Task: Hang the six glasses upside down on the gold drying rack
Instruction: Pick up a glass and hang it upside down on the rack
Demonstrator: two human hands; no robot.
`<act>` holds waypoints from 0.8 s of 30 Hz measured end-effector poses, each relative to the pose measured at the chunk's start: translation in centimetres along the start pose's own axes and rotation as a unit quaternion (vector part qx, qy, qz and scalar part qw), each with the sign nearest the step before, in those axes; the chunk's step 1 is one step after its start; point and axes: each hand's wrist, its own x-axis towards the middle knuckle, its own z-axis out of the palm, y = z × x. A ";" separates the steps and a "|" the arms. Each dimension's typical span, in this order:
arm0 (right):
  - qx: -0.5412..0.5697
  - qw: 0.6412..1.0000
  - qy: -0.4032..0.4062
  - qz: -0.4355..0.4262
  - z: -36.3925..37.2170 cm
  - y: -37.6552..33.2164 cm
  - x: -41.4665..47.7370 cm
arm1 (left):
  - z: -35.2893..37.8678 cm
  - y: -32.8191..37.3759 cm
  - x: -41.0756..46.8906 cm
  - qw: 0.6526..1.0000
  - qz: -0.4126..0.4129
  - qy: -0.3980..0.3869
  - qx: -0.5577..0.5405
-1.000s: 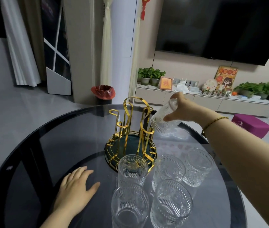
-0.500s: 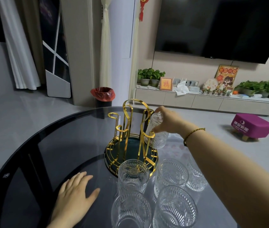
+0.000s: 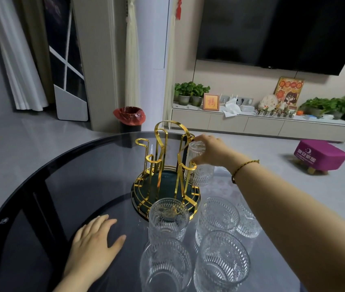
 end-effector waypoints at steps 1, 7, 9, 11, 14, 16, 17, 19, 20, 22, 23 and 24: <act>-0.002 1.000 0.001 0.000 0.0 0.0 -0.1 | 0.0 0.0 0.0 1.000 0.000 0.000 0.000; 0.002 1.000 0.012 0.001 0.1 0.2 -0.5 | -0.1 0.1 0.0 1.000 -0.003 0.000 0.007; 0.008 1.000 0.014 0.002 0.1 0.3 -0.6 | -0.1 0.1 0.0 1.000 -0.003 -0.001 0.007; 0.014 1.000 0.017 0.004 0.1 0.4 -0.7 | -0.1 0.1 0.0 1.000 -0.002 -0.002 0.008; 0.042 0.999 0.021 0.009 0.2 0.6 -0.9 | -0.1 0.1 0.0 1.000 -0.001 0.000 0.012; 0.059 0.998 0.022 0.011 0.2 0.7 -1.0 | -0.2 0.3 -0.1 1.000 0.001 0.003 0.012; 0.064 0.998 0.024 0.010 0.2 0.8 -1.1 | -0.2 0.3 -0.2 1.000 0.001 0.003 0.010; 0.073 0.997 0.030 0.007 0.3 0.9 -1.2 | -0.3 0.3 -0.2 1.000 0.001 0.000 0.007; 0.077 0.996 0.034 0.005 0.4 0.9 -1.2 | -0.3 0.3 -0.2 1.000 0.001 0.000 0.008; 0.082 0.996 0.040 0.003 0.6 1.1 -1.3 | -0.3 0.3 -0.1 1.000 0.001 -0.002 0.009; 0.082 0.996 0.042 0.001 0.6 1.1 -1.3 | -0.3 0.3 -0.1 1.000 0.002 -0.002 0.008; 0.083 0.996 0.043 0.000 0.6 1.2 -1.2 | -0.3 0.3 -0.1 1.000 0.002 -0.002 0.008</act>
